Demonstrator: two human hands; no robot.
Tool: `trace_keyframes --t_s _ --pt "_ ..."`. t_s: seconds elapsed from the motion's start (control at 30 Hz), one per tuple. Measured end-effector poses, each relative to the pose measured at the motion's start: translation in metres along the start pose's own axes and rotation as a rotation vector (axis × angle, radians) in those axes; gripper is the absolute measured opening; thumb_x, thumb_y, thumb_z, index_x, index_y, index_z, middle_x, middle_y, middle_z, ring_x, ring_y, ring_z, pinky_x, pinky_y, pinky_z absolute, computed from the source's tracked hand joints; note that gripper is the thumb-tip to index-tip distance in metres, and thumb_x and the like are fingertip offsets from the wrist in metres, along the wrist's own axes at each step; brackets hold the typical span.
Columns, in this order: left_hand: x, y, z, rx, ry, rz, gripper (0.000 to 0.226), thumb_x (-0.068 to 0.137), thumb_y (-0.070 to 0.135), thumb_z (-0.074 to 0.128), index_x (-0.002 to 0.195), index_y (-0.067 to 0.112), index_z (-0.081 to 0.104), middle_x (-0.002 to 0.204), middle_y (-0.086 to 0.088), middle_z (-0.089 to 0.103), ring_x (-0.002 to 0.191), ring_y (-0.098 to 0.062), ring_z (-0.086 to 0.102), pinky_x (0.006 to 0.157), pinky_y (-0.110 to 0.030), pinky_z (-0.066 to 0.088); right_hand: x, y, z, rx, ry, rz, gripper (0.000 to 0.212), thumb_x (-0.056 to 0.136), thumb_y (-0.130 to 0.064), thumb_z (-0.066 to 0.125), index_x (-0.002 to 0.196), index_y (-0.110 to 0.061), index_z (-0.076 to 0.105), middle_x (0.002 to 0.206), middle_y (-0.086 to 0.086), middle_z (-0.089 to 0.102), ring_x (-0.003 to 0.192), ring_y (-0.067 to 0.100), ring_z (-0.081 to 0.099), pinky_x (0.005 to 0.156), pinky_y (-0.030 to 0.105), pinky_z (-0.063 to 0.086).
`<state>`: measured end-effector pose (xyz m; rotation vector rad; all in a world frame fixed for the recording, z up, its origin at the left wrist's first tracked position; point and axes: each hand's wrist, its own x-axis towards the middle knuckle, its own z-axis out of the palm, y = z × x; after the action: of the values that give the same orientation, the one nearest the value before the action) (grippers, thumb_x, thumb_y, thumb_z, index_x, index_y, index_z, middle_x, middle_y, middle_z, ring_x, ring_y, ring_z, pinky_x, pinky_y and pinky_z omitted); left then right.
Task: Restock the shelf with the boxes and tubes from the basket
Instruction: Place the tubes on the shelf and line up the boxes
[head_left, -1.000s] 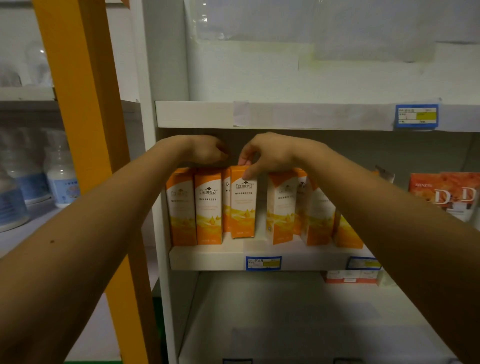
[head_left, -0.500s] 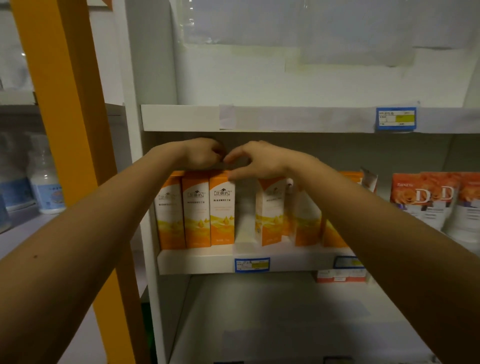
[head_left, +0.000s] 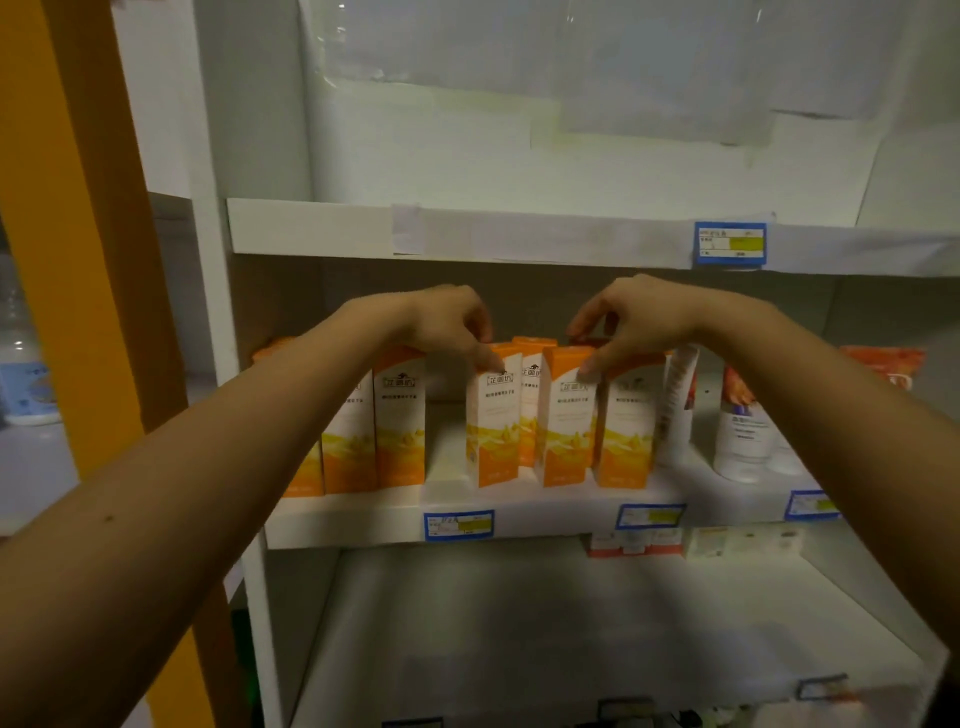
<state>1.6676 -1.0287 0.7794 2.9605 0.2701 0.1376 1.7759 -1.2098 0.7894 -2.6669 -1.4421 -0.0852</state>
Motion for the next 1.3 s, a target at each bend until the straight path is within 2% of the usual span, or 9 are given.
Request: trace_keyframes --t_s 0.07,0.2,0.37,0.6,0.77,0.83,1.0,1.13,1.3 --pt "0.001 0.001 -0.001 0.024 -0.013 -0.005 0.024 0.083 0.039 0.062 0.098 0.02 0.062 0.087 0.008 0.061 0.094 -0.018 0.06 0.08 -0.03 0.049 0.0 0.002 0.003 0.017 0.007 -0.015 0.042 0.079 -0.029 0.07 0.119 -0.024 0.059 0.104 -0.008 0.053 0.096 0.011 0.051 0.086 0.029 0.046" --pt "-0.004 -0.005 -0.01 0.016 -0.002 -0.081 0.035 0.084 0.036 0.062 0.113 0.017 0.059 0.107 -0.001 0.061 0.103 -0.021 0.058 0.094 -0.038 0.049 0.0 0.005 0.006 0.028 0.06 -0.043 0.037 0.079 -0.024 0.07 0.116 -0.023 0.062 0.102 -0.007 0.054 0.094 0.011 0.05 0.082 0.027 0.044" --pt "-0.009 -0.016 -0.014 -0.01 0.033 -0.199 0.046 0.085 0.036 0.061 0.125 0.018 0.051 0.112 0.0 0.053 0.103 -0.02 0.052 0.091 -0.036 0.046 0.001 0.004 0.007 0.018 0.054 -0.053 0.039 0.08 -0.024 0.069 0.119 -0.023 0.061 0.103 -0.007 0.051 0.095 0.011 0.048 0.085 0.028 0.043" --pt "-0.011 -0.025 -0.01 0.018 -0.012 -0.224 0.038 0.087 0.035 0.058 0.12 0.017 0.056 0.117 -0.005 0.06 0.106 -0.024 0.058 0.094 -0.038 0.048 0.006 -0.002 0.005 0.03 0.013 -0.081 0.04 0.082 -0.029 0.067 0.119 -0.022 0.058 0.105 -0.006 0.05 0.097 0.012 0.048 0.085 0.028 0.043" --pt "-0.011 -0.027 -0.008 -0.015 -0.014 -0.221 0.028 0.085 0.035 0.06 0.109 0.021 0.059 0.114 -0.004 0.062 0.104 -0.023 0.061 0.095 -0.04 0.05 0.009 -0.016 0.003 0.103 0.008 -0.15 0.035 0.081 -0.029 0.067 0.115 -0.022 0.06 0.099 -0.008 0.055 0.076 0.001 0.052 0.065 0.014 0.039" --pt "-0.011 -0.028 -0.009 -0.03 -0.023 -0.225 0.026 0.084 0.037 0.06 0.106 0.022 0.059 0.117 -0.006 0.063 0.105 -0.024 0.061 0.096 -0.042 0.05 0.013 -0.025 0.005 0.14 0.018 -0.184 0.034 0.081 -0.028 0.067 0.113 -0.02 0.061 0.1 -0.007 0.058 0.076 -0.001 0.052 0.062 0.012 0.038" --pt "-0.016 -0.027 -0.013 -0.07 0.091 -0.256 0.059 0.087 0.052 0.049 0.132 0.014 0.049 0.133 -0.009 0.054 0.12 -0.027 0.053 0.104 -0.043 0.043 0.024 -0.048 0.015 0.197 0.031 -0.228 0.037 0.08 -0.027 0.07 0.115 -0.016 0.062 0.104 -0.004 0.062 0.087 0.006 0.055 0.065 0.009 0.04" --pt "-0.019 -0.027 -0.016 -0.102 0.166 -0.223 0.053 0.092 0.043 0.044 0.137 0.015 0.043 0.143 -0.008 0.046 0.13 -0.026 0.044 0.106 -0.037 0.035 0.032 -0.062 0.021 0.194 0.045 -0.255 0.04 0.08 -0.027 0.069 0.117 -0.015 0.061 0.106 -0.002 0.061 0.092 0.008 0.055 0.067 0.01 0.04" --pt "-0.023 -0.024 -0.019 -0.073 0.185 -0.187 0.048 0.095 0.04 0.042 0.136 0.015 0.044 0.142 -0.008 0.047 0.129 -0.025 0.044 0.107 -0.038 0.034 0.04 -0.073 0.025 0.209 0.057 -0.26 0.04 0.08 -0.029 0.07 0.117 -0.016 0.063 0.114 0.001 0.064 0.094 0.01 0.056 0.079 0.021 0.042"
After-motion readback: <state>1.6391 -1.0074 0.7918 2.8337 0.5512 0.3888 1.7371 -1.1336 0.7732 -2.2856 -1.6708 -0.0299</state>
